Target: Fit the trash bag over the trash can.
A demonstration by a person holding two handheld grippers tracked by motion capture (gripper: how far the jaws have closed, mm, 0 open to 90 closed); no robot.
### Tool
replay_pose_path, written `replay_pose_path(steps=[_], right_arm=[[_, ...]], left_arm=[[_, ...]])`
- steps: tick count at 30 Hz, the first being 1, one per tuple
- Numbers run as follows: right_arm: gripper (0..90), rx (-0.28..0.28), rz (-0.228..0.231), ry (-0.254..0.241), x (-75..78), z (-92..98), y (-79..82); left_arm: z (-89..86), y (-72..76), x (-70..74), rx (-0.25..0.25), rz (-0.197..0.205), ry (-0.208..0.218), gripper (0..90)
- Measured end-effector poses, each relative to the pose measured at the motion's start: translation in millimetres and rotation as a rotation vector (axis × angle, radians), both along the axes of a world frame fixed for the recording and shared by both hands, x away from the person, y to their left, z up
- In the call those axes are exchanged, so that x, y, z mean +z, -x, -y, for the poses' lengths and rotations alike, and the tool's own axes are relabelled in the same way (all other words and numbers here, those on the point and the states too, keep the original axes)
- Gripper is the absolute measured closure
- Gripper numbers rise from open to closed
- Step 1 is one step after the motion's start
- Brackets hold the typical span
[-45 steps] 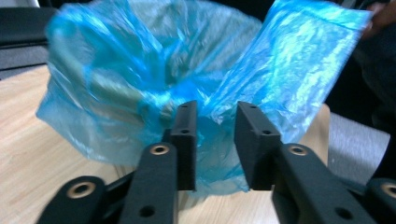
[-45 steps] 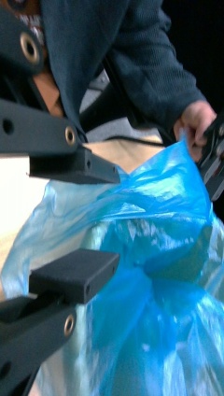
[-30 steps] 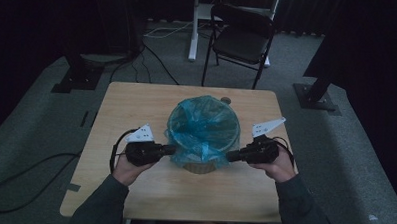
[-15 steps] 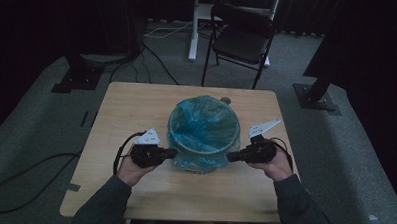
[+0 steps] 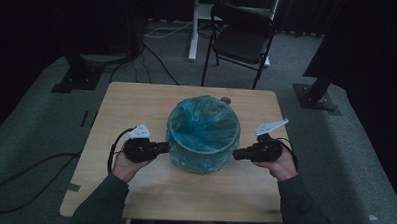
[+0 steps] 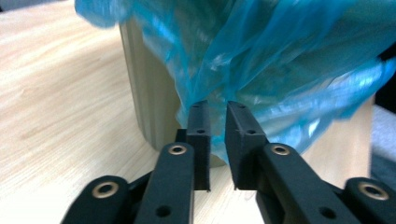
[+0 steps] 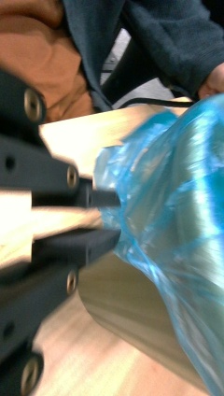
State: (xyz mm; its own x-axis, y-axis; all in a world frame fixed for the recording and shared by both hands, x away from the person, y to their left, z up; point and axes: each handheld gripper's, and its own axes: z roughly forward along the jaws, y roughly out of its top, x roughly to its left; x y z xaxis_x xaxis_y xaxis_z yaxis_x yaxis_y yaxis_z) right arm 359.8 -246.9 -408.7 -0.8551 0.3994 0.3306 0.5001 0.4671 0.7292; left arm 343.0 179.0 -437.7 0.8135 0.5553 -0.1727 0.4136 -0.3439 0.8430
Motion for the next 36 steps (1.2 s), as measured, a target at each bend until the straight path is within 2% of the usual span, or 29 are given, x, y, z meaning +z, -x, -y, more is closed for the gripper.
replay_pose_path(steps=[3,9,11,14,15,16,17,20,21,23,27,30,36], right_arm=[[64.1,-0.037,0.026,-0.020,8.5,7.3,0.7],[58.9,-0.108,0.074,-0.058,22.9,13.6,-5.1],[56.8,-0.119,0.089,-0.076,27.8,13.7,-7.6],[56.4,-0.128,0.121,-0.094,34.1,11.8,-9.1],[56.4,-0.128,0.121,-0.094,34.1,11.8,-9.1],[55.9,-0.155,0.150,-0.084,39.4,9.1,-11.9],[55.7,-0.167,0.159,-0.082,41.0,7.8,-13.6],[54.9,-0.198,0.172,-0.060,43.6,2.6,-19.7],[54.9,-0.198,0.172,-0.060,43.6,2.6,-19.7],[54.3,-0.229,0.177,-0.029,42.4,-1.9,-27.0],[54.8,-0.252,0.163,-0.020,38.9,-3.4,-34.3],[62.5,-0.244,0.132,-0.056,35.8,-1.6,-40.6],[81.6,-0.247,0.117,-0.097,37.9,5.4,-41.2]], left_arm=[[-6.1,2.8,7.3,0.016,0.016,0.030,72.2],[-10.6,0.3,23.0,0.056,0.056,0.066,64.3],[-12.0,-2.2,29.1,0.080,0.069,0.067,61.5],[-14.8,-6.4,39.1,0.100,0.083,0.091,60.5],[-14.8,-6.4,39.1,0.100,0.083,0.091,60.1],[-13.2,-10.0,44.7,0.106,0.087,0.090,59.6],[-11.6,-11.9,46.8,0.108,0.090,0.088,59.4],[-5.7,-18.7,51.5,0.113,0.089,0.094,58.6],[-5.7,-18.7,51.5,0.113,0.089,0.094,58.5],[0.3,-27.1,55.2,0.121,0.086,0.105,58.4],[6.5,-36.2,56.7,0.135,0.073,0.098,58.2],[10.0,-47.0,54.7,0.155,0.053,0.105,58.2],[11.6,-52.2,50.5,0.169,0.039,0.102,59.7]])
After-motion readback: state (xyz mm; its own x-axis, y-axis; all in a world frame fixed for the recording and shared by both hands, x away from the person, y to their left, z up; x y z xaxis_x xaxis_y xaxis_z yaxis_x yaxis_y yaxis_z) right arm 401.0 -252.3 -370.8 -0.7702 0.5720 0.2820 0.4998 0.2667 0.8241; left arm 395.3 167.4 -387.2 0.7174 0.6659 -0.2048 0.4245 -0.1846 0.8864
